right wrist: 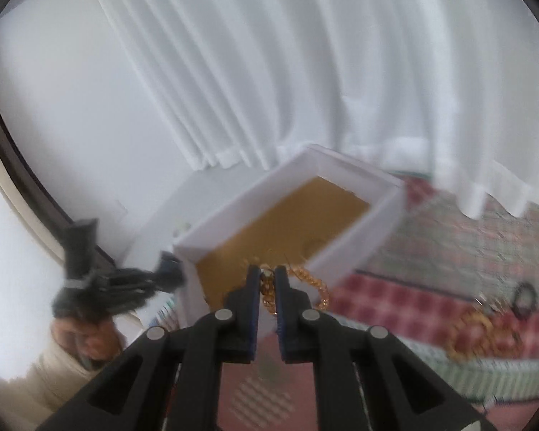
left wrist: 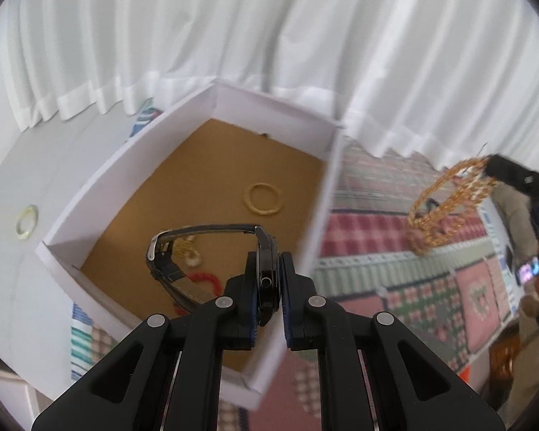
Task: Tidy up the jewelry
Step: 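Carry the watch and gold chain into the white box and open both grippers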
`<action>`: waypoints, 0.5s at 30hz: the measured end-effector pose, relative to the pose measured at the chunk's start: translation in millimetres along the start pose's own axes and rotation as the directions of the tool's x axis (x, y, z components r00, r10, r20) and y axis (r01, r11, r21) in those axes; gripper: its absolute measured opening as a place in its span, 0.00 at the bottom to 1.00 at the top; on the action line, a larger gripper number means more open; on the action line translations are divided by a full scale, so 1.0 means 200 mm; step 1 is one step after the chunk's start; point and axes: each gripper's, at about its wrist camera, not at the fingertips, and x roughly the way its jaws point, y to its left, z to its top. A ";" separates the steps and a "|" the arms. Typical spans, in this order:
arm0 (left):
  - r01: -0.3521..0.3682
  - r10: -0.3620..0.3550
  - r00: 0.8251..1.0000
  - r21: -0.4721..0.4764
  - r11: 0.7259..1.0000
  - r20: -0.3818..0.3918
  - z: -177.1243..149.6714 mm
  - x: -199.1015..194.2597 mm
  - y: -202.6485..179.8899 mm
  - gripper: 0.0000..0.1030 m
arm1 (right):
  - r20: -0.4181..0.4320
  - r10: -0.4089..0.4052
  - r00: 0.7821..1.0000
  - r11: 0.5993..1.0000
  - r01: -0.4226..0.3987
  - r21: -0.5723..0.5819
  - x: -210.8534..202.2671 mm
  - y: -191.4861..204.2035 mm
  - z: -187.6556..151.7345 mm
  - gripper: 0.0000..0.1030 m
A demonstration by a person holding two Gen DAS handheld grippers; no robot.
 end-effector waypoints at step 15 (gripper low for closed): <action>-0.194 0.177 0.976 -0.144 0.970 -0.124 0.05 0.48 0.51 0.09 | -0.195 0.081 0.977 0.996 -0.084 -0.011 1.00 0.15 0.04 0.08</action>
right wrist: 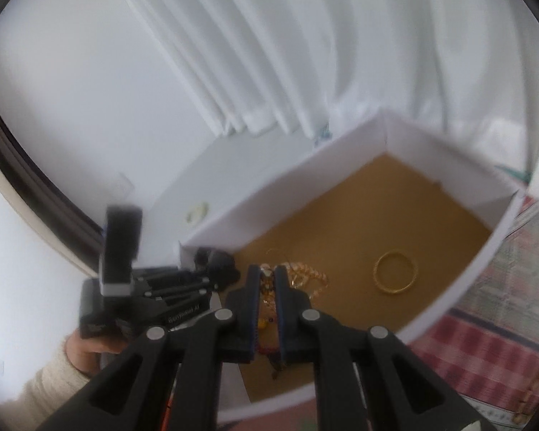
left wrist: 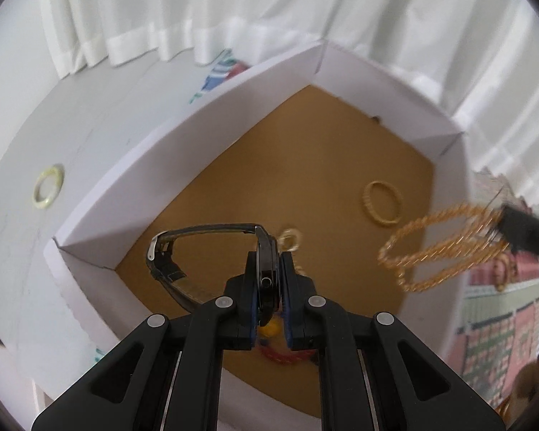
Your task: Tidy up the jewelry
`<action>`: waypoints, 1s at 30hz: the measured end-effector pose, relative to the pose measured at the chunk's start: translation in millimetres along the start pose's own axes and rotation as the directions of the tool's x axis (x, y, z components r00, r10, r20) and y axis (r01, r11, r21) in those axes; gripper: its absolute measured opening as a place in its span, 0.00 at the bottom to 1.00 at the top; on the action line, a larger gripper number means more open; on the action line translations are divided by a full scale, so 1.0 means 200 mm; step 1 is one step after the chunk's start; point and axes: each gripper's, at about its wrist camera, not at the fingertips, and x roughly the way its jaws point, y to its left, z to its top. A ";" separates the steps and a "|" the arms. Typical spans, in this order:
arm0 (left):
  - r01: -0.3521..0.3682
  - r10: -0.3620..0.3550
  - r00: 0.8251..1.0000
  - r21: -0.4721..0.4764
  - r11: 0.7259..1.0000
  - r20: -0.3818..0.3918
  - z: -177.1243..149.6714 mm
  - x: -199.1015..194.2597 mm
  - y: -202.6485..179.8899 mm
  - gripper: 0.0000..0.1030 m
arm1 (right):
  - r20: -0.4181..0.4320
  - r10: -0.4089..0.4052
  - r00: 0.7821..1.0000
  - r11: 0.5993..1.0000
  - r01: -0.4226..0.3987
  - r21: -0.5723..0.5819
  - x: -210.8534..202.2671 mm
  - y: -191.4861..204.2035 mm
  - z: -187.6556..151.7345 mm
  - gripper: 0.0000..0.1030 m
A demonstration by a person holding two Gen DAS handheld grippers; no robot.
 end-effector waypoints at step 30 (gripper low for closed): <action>0.138 -0.174 0.978 0.267 0.954 0.114 -0.96 -0.47 -0.87 0.87 | 0.077 -0.618 0.782 0.786 0.615 0.056 -0.83 -0.24 -1.25 0.79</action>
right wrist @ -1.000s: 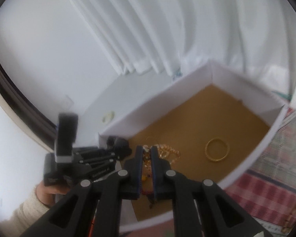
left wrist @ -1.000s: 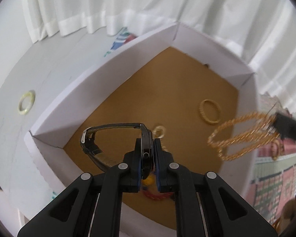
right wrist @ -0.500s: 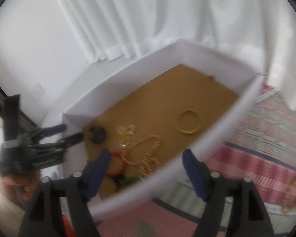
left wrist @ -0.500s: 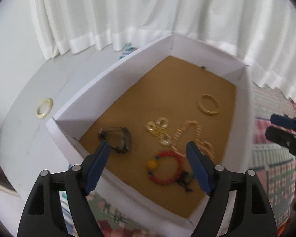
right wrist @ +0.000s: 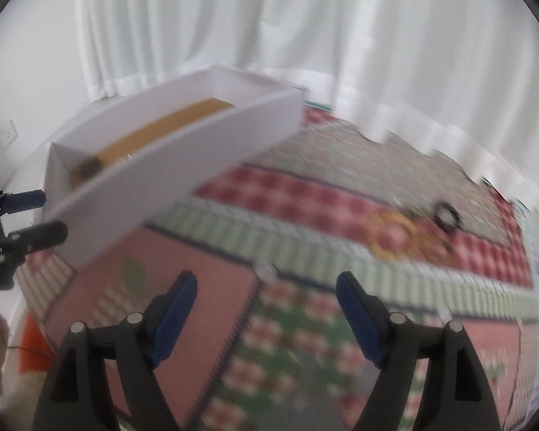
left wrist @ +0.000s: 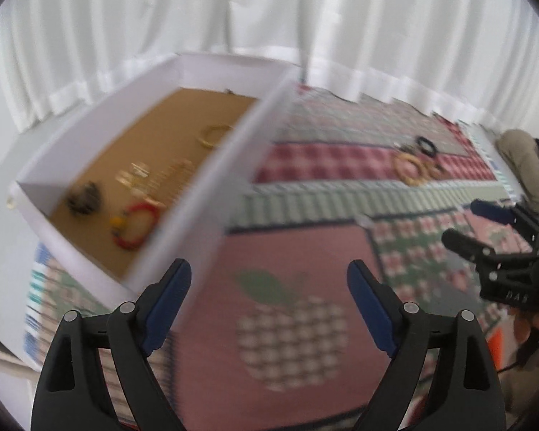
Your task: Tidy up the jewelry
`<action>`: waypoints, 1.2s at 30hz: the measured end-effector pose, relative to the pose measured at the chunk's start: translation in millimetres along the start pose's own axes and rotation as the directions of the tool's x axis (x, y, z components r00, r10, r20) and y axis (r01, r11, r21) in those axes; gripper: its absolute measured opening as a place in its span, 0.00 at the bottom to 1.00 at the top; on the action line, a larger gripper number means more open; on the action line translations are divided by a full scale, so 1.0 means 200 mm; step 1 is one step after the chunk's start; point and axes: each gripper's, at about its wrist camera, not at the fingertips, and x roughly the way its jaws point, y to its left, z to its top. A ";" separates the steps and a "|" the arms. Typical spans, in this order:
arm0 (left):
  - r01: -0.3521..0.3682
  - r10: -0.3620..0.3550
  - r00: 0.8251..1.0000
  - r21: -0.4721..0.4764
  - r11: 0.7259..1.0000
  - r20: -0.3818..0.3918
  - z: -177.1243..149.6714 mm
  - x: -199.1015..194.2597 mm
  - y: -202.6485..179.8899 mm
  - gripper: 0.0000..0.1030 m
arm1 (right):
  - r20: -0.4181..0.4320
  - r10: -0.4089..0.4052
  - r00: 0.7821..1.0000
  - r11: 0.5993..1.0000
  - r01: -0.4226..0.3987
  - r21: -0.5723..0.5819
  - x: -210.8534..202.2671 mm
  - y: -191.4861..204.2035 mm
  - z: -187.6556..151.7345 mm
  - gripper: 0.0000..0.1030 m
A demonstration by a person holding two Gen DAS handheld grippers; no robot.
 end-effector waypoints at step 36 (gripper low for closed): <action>0.057 -0.038 0.988 0.128 0.990 -0.149 -0.36 0.16 -0.52 0.89 | -0.075 -0.088 0.993 0.960 0.104 0.260 -0.12 -0.37 -0.61 0.79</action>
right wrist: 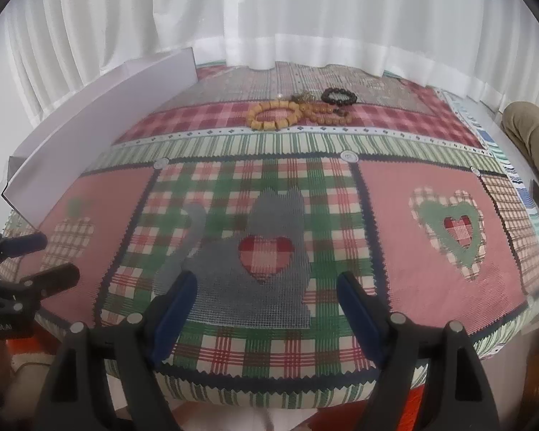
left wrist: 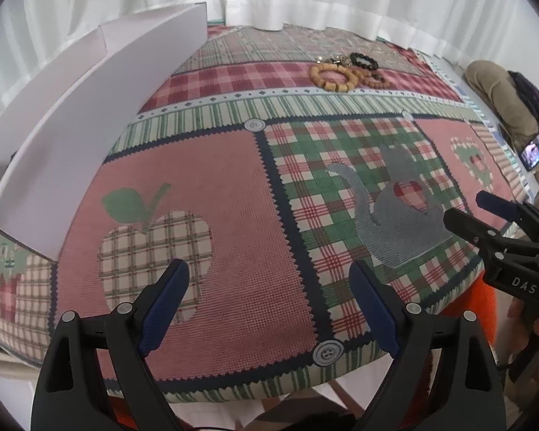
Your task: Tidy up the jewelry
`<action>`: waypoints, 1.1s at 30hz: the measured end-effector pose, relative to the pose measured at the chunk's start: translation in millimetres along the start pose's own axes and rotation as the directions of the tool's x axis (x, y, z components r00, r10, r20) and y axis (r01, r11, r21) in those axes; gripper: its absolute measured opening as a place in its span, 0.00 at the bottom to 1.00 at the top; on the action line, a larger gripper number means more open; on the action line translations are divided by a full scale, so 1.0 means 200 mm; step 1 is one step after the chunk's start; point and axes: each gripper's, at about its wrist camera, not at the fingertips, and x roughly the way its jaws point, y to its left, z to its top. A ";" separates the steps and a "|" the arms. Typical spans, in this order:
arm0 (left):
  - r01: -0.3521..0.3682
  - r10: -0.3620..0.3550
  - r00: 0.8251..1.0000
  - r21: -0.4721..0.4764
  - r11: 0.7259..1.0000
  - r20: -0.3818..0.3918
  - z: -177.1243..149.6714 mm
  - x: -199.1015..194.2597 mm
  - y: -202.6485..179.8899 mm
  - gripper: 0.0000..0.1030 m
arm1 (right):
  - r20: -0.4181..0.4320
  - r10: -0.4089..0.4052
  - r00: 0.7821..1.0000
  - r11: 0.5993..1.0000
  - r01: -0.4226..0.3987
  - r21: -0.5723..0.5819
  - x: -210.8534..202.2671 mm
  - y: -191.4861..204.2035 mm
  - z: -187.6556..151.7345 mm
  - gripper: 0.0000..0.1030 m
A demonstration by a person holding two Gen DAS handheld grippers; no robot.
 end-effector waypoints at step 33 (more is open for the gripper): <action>0.037 -0.037 0.999 0.012 0.999 -0.023 1.24 0.82 -0.27 0.86 | -0.028 0.049 0.998 0.994 -0.046 0.100 0.10 -0.20 0.04 0.79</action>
